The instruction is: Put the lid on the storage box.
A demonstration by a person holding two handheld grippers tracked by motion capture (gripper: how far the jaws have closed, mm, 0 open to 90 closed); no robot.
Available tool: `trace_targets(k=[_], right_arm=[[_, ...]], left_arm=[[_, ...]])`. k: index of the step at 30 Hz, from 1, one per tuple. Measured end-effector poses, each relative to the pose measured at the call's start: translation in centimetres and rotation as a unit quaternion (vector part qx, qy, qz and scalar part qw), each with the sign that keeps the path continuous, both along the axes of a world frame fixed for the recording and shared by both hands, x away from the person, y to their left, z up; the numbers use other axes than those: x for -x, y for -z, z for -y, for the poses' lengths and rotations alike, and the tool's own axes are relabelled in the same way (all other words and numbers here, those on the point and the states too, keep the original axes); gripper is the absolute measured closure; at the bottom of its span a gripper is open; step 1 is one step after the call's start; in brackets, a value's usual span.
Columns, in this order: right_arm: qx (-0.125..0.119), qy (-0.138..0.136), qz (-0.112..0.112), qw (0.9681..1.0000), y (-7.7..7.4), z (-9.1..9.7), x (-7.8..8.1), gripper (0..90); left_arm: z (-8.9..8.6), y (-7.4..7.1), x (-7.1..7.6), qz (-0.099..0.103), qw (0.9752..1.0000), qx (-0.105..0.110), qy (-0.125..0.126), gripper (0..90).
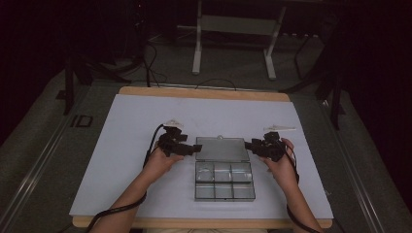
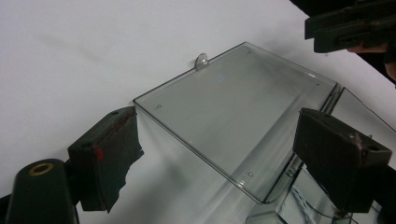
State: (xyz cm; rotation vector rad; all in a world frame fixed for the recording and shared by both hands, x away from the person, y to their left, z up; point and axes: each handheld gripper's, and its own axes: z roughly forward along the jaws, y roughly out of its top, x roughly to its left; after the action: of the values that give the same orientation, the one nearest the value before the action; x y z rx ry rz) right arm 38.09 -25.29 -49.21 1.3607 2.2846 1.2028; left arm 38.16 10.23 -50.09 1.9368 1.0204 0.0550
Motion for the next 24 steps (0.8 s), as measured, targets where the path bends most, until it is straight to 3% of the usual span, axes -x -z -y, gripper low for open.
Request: trace_targets(k=[1,7,9,11,13,24], right_arm=[[0.005,-0.002,-0.002,1.0000,0.2,-0.3,-0.1,56.6],[0.011,-0.003,-0.012,0.9999,0.8,-0.8,-0.3,56.3],[0.016,-0.003,-0.016,0.9997,1.1,-0.9,-0.5,56.0],[0.015,-0.001,-0.017,0.9997,1.2,-0.9,-0.5,56.0],[0.017,0.001,-0.018,0.9997,1.4,-0.9,-0.7,57.5],[0.014,0.008,-0.047,0.9987,2.0,-1.1,-1.1,58.2]], left_arm=[[0.2,0.2,-0.2,-0.008,0.9999,-0.007,-0.011,18.5],[0.7,0.8,-0.4,-0.025,0.9996,-0.005,-0.010,21.7],[1.1,1.0,-0.4,-0.030,0.9993,-0.016,-0.017,22.4],[1.2,1.0,-0.3,-0.024,0.9991,-0.021,-0.027,23.5],[1.1,1.2,-0.4,-0.033,0.9986,-0.008,-0.041,28.6],[2.1,1.9,-0.7,-0.063,0.9977,-0.014,-0.022,33.6]])
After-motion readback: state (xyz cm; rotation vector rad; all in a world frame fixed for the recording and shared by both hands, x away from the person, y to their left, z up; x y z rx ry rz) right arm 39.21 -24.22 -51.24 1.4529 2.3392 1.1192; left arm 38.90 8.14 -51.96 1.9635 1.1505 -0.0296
